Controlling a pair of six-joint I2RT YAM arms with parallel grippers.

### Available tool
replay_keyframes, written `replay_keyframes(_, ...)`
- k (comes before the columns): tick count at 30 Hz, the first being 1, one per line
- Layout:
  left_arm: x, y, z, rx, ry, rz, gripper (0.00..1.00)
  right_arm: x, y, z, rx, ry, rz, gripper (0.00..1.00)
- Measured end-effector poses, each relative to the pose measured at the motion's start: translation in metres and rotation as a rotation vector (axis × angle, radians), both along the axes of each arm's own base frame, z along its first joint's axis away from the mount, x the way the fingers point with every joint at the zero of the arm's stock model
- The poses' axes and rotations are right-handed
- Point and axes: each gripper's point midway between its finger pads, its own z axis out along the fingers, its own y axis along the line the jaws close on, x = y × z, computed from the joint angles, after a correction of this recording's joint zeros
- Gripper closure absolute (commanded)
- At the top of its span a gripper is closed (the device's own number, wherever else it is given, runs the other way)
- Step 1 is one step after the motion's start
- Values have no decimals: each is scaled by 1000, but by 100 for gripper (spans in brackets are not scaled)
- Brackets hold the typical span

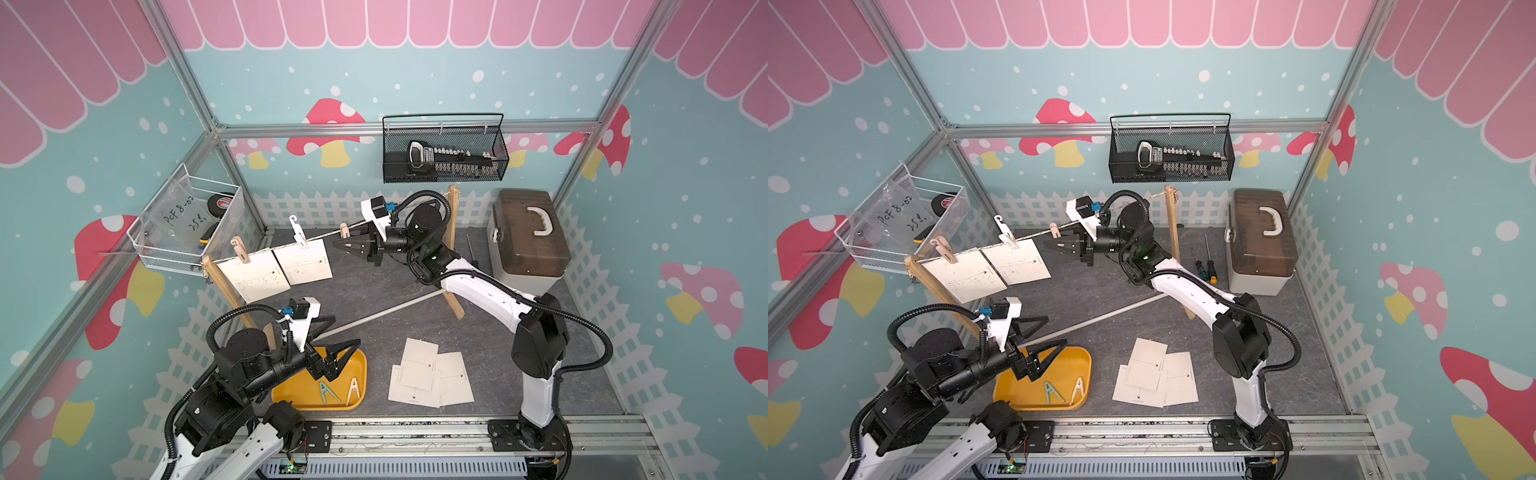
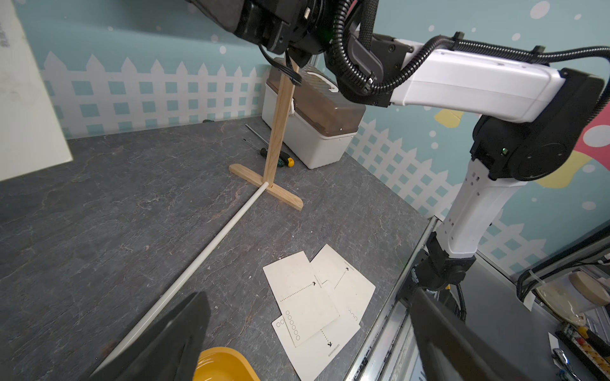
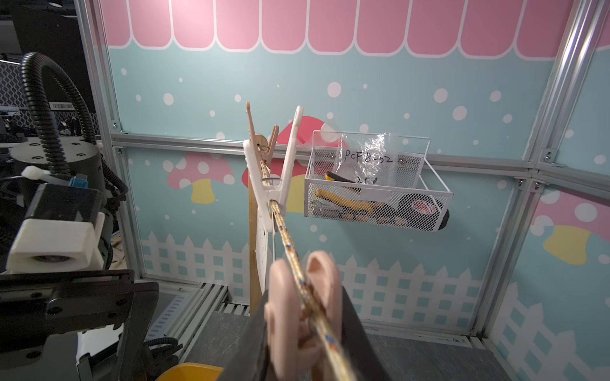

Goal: Remove the postcards from the strings
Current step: Remove the clamp from the clothesline.

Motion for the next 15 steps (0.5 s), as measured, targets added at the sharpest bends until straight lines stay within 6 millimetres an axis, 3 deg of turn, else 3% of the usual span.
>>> replay_keyframes(5,1,1,0,1,-1,7,0,-1,0,5,7,-8,1,92)
replay_keyframes(15,1,3,1,0,-8,16,0,4,4,-8,-34,4,-6,94)
